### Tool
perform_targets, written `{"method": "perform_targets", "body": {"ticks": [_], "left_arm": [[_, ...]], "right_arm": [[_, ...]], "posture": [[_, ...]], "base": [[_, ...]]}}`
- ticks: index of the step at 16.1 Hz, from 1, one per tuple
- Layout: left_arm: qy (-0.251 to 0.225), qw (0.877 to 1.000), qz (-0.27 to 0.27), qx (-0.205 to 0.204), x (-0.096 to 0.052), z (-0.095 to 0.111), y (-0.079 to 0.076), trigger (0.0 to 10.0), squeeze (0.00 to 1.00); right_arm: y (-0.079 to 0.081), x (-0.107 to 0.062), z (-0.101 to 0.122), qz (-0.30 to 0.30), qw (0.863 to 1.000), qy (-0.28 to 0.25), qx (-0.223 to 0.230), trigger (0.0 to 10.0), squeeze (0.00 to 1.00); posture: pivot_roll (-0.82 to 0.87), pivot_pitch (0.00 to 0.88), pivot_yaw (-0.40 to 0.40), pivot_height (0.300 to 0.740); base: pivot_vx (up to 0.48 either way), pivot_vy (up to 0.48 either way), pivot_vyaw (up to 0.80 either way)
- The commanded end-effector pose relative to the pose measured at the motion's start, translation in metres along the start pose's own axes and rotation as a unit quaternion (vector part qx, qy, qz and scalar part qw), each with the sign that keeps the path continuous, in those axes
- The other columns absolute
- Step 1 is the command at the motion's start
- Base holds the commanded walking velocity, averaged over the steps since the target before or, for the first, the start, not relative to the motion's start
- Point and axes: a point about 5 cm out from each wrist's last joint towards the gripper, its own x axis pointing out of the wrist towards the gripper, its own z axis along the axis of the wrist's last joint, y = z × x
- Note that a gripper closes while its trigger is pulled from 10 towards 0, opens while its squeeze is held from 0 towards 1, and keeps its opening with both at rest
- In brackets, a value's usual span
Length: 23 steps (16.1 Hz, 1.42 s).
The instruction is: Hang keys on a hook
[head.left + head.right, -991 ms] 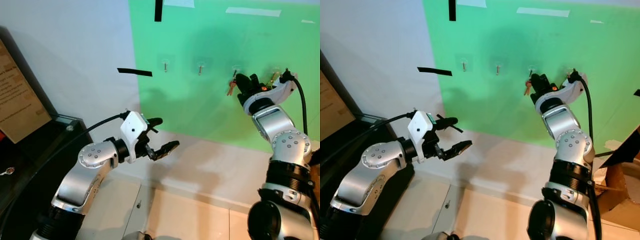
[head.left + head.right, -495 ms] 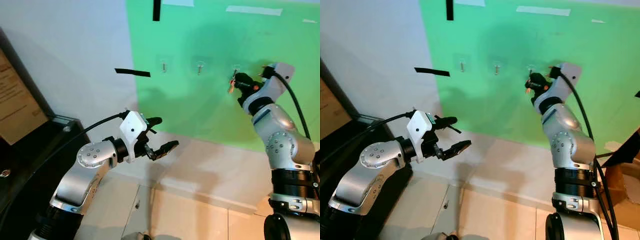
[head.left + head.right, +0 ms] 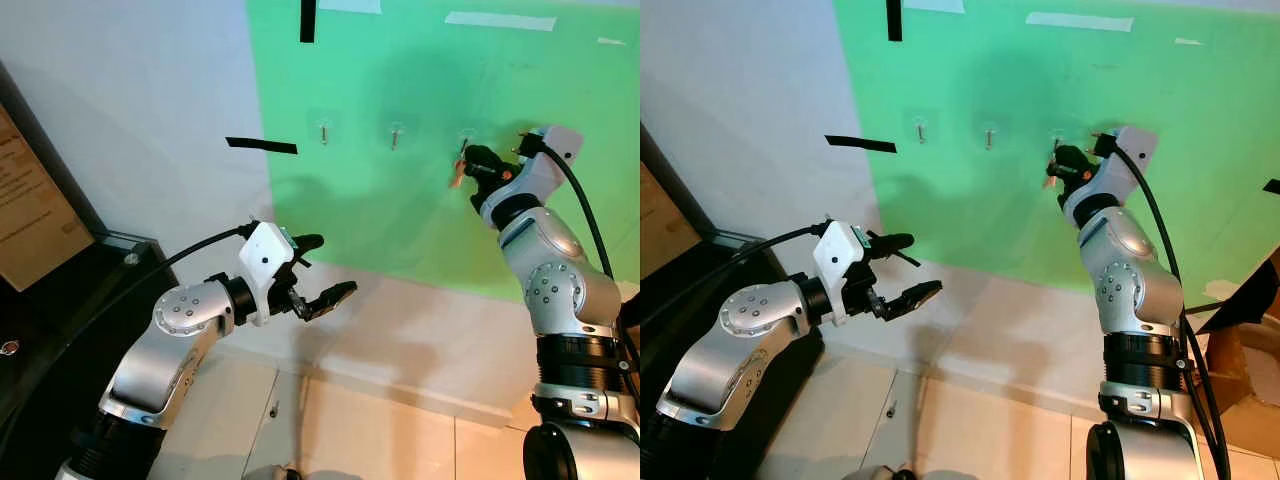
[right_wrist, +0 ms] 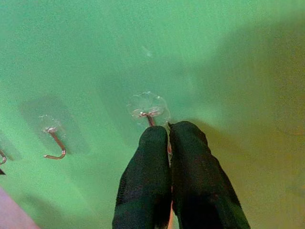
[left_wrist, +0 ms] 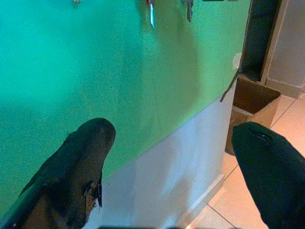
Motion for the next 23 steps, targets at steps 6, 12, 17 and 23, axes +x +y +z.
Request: {"method": "perform_targets", "body": {"ticks": [6, 12, 17, 23], "left_arm": [[0.001, 1.000, -0.001, 0.009, -0.001, 0.002, 0.000, 10.0, 0.00], [0.000, 0.998, 0.058, 0.007, -0.003, -0.006, 0.005, 10.0, 0.00], [-0.008, 0.982, 0.188, -0.008, -0.011, -0.014, 0.017, 10.0, 0.00], [0.006, 0.964, 0.264, 0.019, -0.012, -0.017, 0.026, 10.0, 0.00]], "right_arm": [[-0.019, -0.002, -0.018, -0.046, 0.998, 0.046, 0.013, 10.0, 1.00], [-0.004, -0.019, 0.007, 0.026, 0.996, -0.066, -0.047, 10.0, 1.00], [0.000, -0.050, -0.001, 0.027, 0.989, -0.120, -0.085, 10.0, 1.00], [0.011, -0.073, -0.074, 0.051, 0.987, 0.074, -0.131, 10.0, 1.00]], "posture": [[-0.07, 0.000, 0.072, 0.740], [-0.08, 0.000, 0.067, 0.740], [-0.09, 0.000, 0.074, 0.740], [-0.11, 0.000, 0.097, 0.740]], "base": [[0.000, 0.000, 0.00], [0.000, 0.000, 0.00], [0.000, 0.000, 0.00], [0.000, 0.000, 0.67]]}}
